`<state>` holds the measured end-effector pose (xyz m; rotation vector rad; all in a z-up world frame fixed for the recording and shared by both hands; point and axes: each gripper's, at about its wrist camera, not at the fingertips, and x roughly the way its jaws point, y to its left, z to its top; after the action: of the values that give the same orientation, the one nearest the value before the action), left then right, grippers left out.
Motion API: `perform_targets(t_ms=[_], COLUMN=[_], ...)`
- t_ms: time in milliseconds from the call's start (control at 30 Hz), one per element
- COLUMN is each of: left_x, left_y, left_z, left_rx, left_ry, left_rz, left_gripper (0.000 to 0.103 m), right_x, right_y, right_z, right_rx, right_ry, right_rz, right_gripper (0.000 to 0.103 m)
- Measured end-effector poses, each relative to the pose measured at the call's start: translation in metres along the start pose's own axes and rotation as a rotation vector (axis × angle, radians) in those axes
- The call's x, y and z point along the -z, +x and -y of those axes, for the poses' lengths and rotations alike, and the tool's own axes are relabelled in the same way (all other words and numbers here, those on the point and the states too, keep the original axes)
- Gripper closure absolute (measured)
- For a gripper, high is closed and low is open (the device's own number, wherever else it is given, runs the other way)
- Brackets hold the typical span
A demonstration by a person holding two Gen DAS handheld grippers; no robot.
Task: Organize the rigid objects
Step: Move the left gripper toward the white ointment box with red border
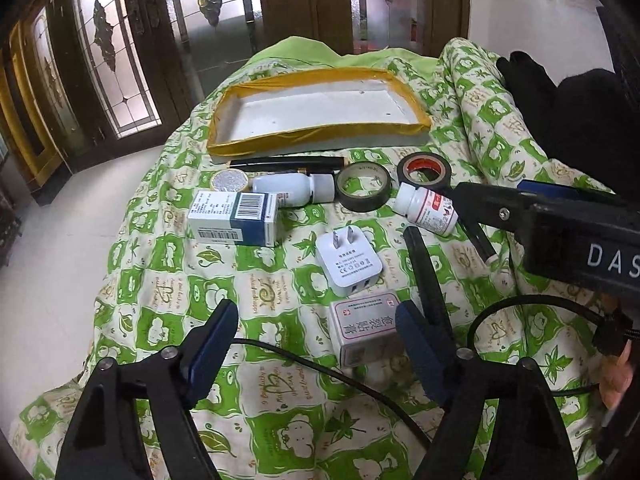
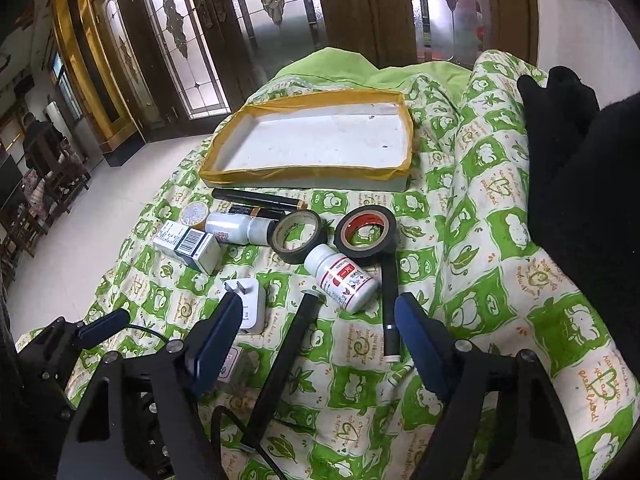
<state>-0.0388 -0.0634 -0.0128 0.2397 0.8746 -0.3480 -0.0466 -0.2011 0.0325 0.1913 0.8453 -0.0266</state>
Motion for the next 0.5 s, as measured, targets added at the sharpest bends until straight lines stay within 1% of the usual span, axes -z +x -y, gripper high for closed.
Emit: perform_targets(t_ms=[100,167,267,500], left_x=[0.000,0.001,0.000,0.000], left_y=[0.003,0.006,0.013,0.019], left_z=[0.005,0.006,0.008,0.008], left_rx=[-0.001,0.000,0.002,0.010], left_ry=[0.021,0.031,0.041,0.042], left_rz=[-0.011,-0.022,-0.052,-0.077], left_gripper=[0.021,0.024,0.029,0.030], right_x=[0.000,0.001,0.002,0.003], right_y=[0.002,0.004,0.006,0.011], right_z=[0.002,0.003,0.003,0.009], right_rx=[-0.004,-0.007,-0.012,-0.023], right_ry=[0.012,0.015,0.023,0.055], right_rz=[-0.013,-0.022,-0.038,-0.063], right_gripper=[0.025,0.026,0.029,0.031])
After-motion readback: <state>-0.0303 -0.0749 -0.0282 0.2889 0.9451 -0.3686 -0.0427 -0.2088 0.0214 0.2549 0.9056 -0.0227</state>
